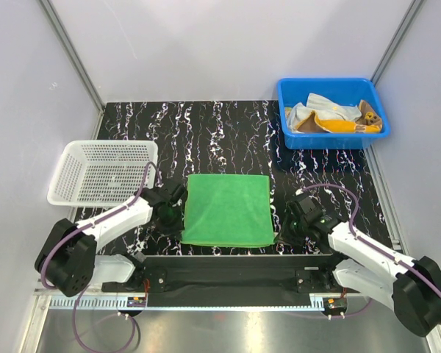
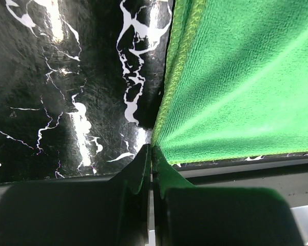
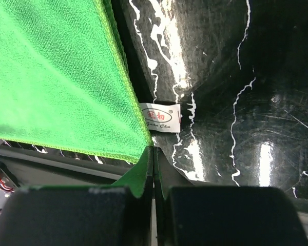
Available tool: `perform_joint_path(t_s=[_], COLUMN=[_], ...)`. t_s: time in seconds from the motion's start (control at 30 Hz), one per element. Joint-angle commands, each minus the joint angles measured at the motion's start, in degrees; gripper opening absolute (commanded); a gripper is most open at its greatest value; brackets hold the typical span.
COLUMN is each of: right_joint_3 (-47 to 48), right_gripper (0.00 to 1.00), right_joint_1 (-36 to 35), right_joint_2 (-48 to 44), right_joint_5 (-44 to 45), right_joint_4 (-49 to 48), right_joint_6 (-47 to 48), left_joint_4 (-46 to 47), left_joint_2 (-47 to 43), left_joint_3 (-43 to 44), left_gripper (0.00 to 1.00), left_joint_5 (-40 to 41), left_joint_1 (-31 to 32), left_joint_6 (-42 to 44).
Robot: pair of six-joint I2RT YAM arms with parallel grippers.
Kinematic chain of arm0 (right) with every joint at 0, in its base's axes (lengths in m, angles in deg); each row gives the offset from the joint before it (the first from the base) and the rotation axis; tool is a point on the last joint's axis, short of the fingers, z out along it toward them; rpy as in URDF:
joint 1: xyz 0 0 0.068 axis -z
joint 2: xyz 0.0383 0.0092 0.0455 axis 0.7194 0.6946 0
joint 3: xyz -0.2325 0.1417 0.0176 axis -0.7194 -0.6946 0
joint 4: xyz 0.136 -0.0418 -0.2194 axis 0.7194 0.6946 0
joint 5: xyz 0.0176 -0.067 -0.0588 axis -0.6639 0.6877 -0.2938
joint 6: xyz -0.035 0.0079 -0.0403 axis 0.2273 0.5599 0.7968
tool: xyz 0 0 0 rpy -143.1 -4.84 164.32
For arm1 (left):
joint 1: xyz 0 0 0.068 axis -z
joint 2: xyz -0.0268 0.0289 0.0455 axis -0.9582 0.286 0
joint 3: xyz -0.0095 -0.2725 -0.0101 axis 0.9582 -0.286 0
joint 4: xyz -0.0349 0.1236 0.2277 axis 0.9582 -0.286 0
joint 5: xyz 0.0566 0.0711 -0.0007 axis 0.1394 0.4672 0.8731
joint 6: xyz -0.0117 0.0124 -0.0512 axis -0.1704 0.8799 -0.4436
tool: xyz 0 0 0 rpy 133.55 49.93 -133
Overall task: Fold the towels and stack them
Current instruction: Fold the towel
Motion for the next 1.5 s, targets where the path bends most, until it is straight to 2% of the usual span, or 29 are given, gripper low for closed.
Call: perform_joint_path(t_s=[0.0,0.17,0.3,0.37,0.53,0.67,0.8,0.9,0.93,0.97,1.0,1.03,1.1,1.13,1.2,1.23,1.27,1.3,1.33,1.37,1.47], right_joint_3=[0.0,0.9,6.3,5.0,-1.7,-3.6,-6.1,-6.3,-6.2,-6.1,-5.6,-5.1,-2.9,-1.8,2.1,3.6,5.2,9.1,11.3,13.5,22.1], right_gripper=[0.0,0.0,0.0,0.0,0.0,0.0,0.0,0.06,0.14,0.18,0.23,0.29,0.34,0.36,0.43,0.45,0.47,0.49,0.5,0.5,0.54], right_joint_1=[-0.5,-0.5,-0.5,-0.6,-0.7,-0.8,-0.8,-0.9,-0.9,-0.9,-0.9,-0.9,-0.8,-0.9,-0.8,-0.9,-0.9,-0.8,-0.8,-0.7,0.1], right_joint_2=[-0.7,-1.2,-3.2,-4.8,-7.7,-8.0,-8.0,-8.3,-8.5,-8.8,-9.3,-9.8,-11.1,-11.4,-11.3,-10.9,-10.1,-7.8,-6.2,-4.5,4.9], right_joint_5=[0.2,1.0,0.6,-1.8,-4.2,-3.1,-3.1,-3.2,-3.3,-3.3,-3.1,-3.1,-2.2,-1.8,0.3,1.2,3.0,4.0,5.1,6.4,5.1], right_joint_4=[-3.2,-1.0,4.7,4.4,0.7,1.4,0.5,0.6,0.8,1.1,2.0,2.5,4.8,5.5,6.5,6.8,6.7,6.3,5.9,5.0,0.9], right_joint_6=[-1.4,-1.6,-1.4,-3.1,-8.3,-9.7,-11.1,-11.1,-11.0,-10.9,-10.5,-10.3,-9.2,-8.5,-5.4,-3.9,-2.0,2.0,4.3,7.1,18.6], left_joint_4=[0.3,-0.9,-8.8,-10.1,-5.1,-5.8,-7.1,-7.4,-7.7,-8.3,-9.0,-9.2,-11.7,-12.6,-14.5,-14.4,-14.1,-12.9,-12.3,-12.1,-11.2], left_joint_2=[0.2,-0.6,-4.7,-6.0,-5.4,-3.3,1.9,4.5,4.8,5.0,5.2,5.1,4.8,4.5,4.0,4.3,5.7,6.8,8.2,11.4,18.2], left_joint_3=[1.9,2.9,9.2,9.1,3.1,3.7,4.9,5.0,5.4,5.7,5.9,6.2,7.6,10.2,14.2,17.2,22.5,25.3,28.2,33.2,40.8], left_gripper=[0.0,0.0,0.0,0.0,0.0,0.0,0.0,0.0,0.0,0.02,0.18,0.28,0.38,0.46,0.52,0.57,0.6,0.61,0.64,0.66,0.67], left_joint_5=[4.6,4.7,8.7,10.6,5.9,7.2,10.0,9.8,10.4,11.2,11.7,11.7,12.8,13.2,15.2,15.3,15.1,13.9,13.7,13.9,12.5], left_joint_1=[0.3,0.6,0.9,1.0,1.6,2.0,5.8,6.7,6.8,6.8,6.9,7.0,7.0,7.0,6.9,6.7,6.5,5.8,5.4,4.8,0.2], left_joint_6=[-1.1,-1.4,-1.3,-1.7,-3.5,-3.4,-4.0,-3.9,-4.2,-4.4,-4.5,-4.6,-4.6,-4.0,-2.2,1.3,3.9,7.1,14.0,17.1,27.5])
